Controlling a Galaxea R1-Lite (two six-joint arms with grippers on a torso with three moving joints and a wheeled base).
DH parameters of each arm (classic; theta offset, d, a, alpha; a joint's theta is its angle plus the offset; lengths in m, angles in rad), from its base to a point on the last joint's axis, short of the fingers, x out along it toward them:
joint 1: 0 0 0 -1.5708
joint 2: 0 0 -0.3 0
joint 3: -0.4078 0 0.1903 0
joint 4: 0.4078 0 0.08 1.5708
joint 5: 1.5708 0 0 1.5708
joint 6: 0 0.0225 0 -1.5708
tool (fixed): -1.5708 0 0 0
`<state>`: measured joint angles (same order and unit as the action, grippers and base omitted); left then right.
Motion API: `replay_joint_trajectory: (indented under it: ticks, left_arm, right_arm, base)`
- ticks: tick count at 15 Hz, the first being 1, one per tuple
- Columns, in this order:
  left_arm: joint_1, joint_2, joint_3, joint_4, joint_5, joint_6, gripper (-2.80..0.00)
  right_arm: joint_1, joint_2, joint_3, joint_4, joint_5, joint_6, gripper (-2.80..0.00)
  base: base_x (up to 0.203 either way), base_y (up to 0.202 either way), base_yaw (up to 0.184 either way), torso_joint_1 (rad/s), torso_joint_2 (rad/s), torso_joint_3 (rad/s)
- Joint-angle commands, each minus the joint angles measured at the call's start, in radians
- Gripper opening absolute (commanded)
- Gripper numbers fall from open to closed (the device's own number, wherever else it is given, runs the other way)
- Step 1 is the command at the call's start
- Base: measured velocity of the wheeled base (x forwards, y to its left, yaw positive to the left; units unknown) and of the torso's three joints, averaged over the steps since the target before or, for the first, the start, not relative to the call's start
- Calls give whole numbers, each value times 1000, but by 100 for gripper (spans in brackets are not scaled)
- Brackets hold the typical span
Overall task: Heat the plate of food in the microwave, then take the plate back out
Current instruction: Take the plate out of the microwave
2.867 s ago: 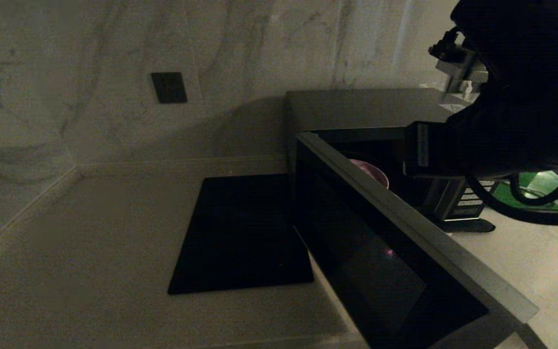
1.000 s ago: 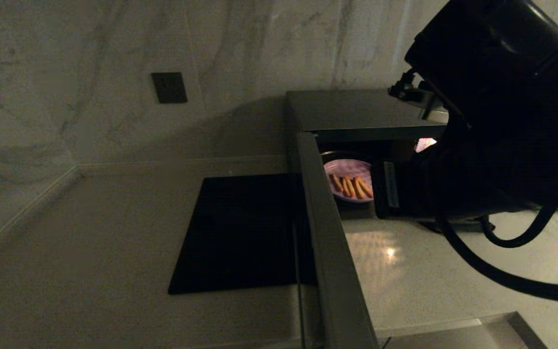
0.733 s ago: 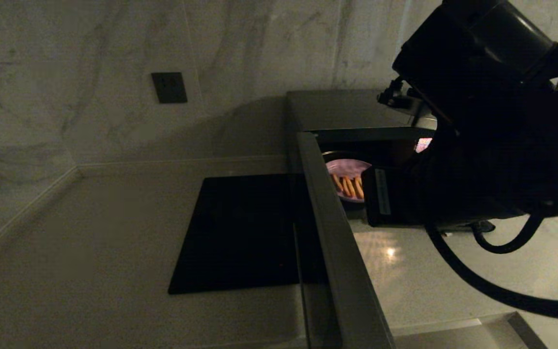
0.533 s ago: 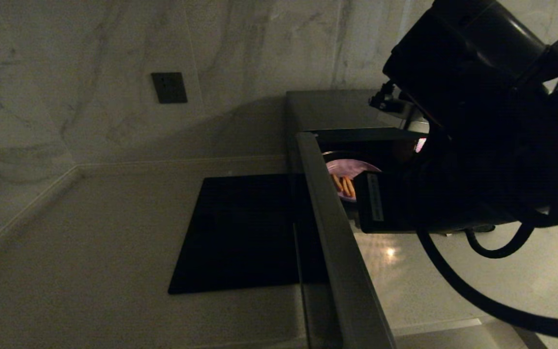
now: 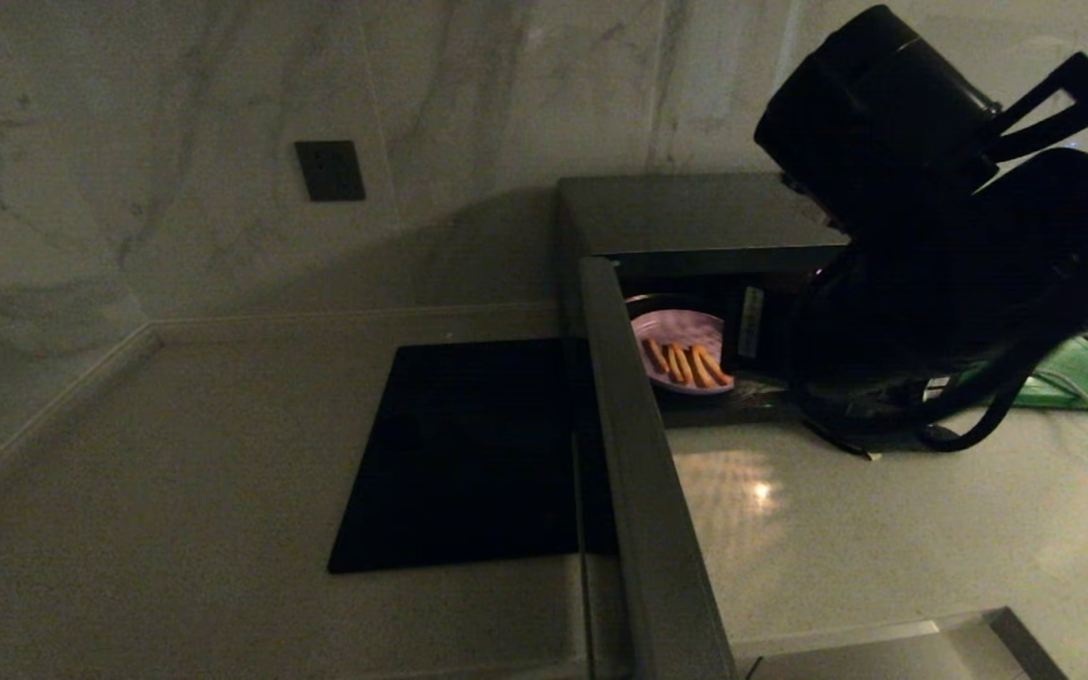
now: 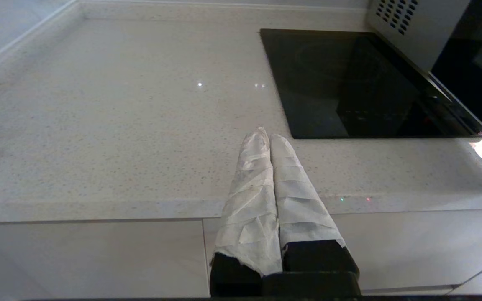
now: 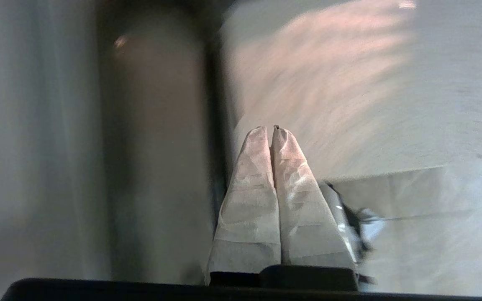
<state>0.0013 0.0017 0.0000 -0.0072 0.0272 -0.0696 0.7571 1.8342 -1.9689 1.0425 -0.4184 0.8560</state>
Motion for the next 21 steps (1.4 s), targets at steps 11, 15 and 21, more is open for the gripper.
replay_joint_trajectory:
  ticks: [11, 15, 21]
  left_arm:
    - [0, 0, 0, 0, 2, -1, -280]
    - [0, 0, 0, 0, 0, -1, -280]
    - [0, 0, 0, 0, 0, -1, -280]
  right_arm:
    - [-463, 134, 245, -426, 380, 205, 0]
    - [-470, 202, 239, -467, 381, 279, 0]
    - [-463, 281, 232, -564, 187, 343, 0]
  base:
    - [0, 0, 0, 0, 0, 0]
    - [0, 0, 0, 0, 0, 0]
    - [0, 0, 0, 0, 0, 0]
